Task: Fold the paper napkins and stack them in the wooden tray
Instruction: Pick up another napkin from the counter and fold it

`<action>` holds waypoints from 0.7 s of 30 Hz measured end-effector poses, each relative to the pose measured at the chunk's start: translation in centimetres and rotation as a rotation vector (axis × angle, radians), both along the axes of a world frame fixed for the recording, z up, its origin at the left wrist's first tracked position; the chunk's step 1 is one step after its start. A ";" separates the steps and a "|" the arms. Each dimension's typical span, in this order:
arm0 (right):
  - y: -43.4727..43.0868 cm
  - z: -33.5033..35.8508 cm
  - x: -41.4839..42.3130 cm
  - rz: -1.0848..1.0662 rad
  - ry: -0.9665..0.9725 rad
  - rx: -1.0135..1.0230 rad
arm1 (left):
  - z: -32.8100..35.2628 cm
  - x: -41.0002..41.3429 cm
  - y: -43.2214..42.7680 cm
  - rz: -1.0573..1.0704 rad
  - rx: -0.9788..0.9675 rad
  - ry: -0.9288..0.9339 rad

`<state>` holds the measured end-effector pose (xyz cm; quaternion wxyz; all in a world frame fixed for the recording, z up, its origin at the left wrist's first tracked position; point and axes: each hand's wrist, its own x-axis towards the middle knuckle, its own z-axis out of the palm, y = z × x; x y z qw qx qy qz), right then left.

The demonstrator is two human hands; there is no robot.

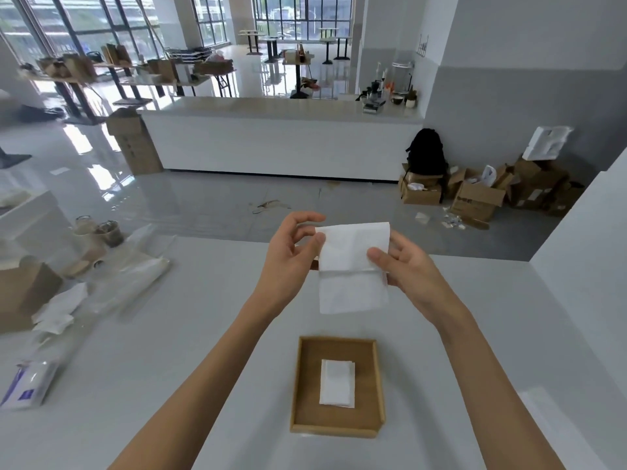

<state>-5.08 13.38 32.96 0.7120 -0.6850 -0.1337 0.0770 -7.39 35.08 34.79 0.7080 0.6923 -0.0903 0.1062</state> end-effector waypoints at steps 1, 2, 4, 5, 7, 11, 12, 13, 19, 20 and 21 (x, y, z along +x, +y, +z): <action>-0.3 -0.1 0.1 -0.011 -0.013 0.022 | 0.0 0.0 -0.2 -0.015 -0.023 0.010; -0.7 -0.2 0.1 -0.026 -0.026 0.043 | 0.0 -0.1 -0.7 -0.038 -0.045 0.034; -0.9 -0.4 0.4 -0.057 -0.042 0.072 | -0.4 -0.2 -1.1 -0.101 -0.054 0.116; -1.2 -0.4 0.6 -0.065 -0.047 0.080 | -0.7 -0.4 -1.6 -0.117 -0.038 0.152; -1.7 -0.2 0.8 -0.074 -0.053 0.081 | -1.4 -0.5 -2.5 -0.121 -0.007 0.181; -3.1 0.2 0.8 -0.026 -0.025 0.027 | -2.1 0.0 -3.8 -0.070 -0.032 0.159; -3.4 0.3 0.7 0.002 -0.016 0.002 | -2.2 0.2 -4.1 -0.061 -0.042 0.153; -3.8 0.4 0.6 0.018 -0.011 -0.022 | -2.2 0.4 -4.3 -0.057 -0.048 0.147; -5.8 0.4 -0.5 -0.083 -0.017 -0.039 | -2.9 0.5 -5.1 -0.145 -0.087 0.139; -5.9 0.5 -0.7 -0.101 -0.022 -0.039 | -2.9 0.4 -5.2 -0.163 -0.102 0.142; -6.0 0.4 -0.9 -0.120 -0.038 -0.053 | -3.0 0.3 -5.2 -0.180 -0.107 0.139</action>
